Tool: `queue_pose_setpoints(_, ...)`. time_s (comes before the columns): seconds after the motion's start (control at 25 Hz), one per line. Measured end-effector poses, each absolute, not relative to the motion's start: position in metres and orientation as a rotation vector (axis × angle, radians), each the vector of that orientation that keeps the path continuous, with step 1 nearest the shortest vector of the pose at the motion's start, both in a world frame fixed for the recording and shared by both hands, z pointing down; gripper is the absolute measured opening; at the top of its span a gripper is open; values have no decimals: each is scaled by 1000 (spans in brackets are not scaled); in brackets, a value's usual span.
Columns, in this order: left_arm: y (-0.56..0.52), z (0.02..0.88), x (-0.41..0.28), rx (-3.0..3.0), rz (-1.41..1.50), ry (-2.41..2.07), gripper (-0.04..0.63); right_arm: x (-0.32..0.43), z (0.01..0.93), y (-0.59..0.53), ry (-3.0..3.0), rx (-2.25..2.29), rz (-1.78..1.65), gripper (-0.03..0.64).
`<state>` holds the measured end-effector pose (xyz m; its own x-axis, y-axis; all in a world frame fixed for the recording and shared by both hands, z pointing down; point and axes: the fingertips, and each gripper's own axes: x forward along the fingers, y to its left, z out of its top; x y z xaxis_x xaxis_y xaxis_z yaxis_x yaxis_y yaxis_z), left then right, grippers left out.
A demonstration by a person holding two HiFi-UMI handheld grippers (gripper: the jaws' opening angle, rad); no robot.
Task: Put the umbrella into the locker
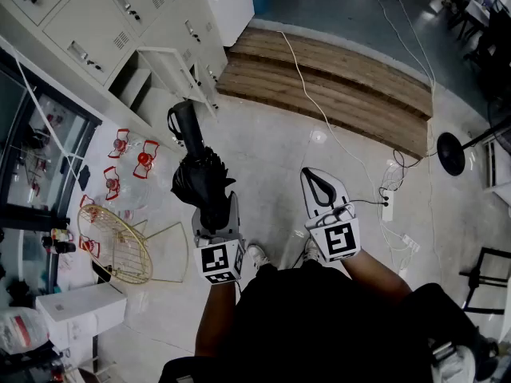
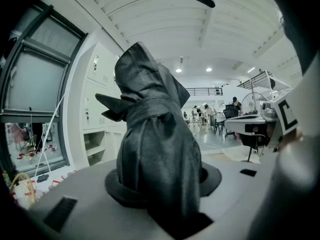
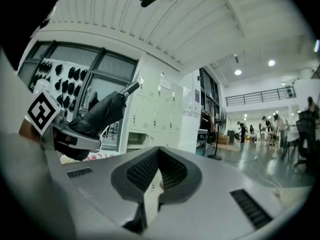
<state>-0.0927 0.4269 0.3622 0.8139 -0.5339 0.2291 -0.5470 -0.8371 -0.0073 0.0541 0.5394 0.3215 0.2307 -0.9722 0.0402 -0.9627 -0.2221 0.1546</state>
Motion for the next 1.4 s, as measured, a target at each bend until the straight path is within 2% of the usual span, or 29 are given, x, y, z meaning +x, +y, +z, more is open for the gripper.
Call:
queue_pose_setpoints(0.72, 403, 382, -154, 2861, 426, -978, 181, 8, 325, 505, -1977, 2311, -144, -2)
queue_pose_setpoints(1.4, 319, 411, -246, 2771, 556, -1076, 181, -76, 321, 388, -2127, 2181, -178, -2)
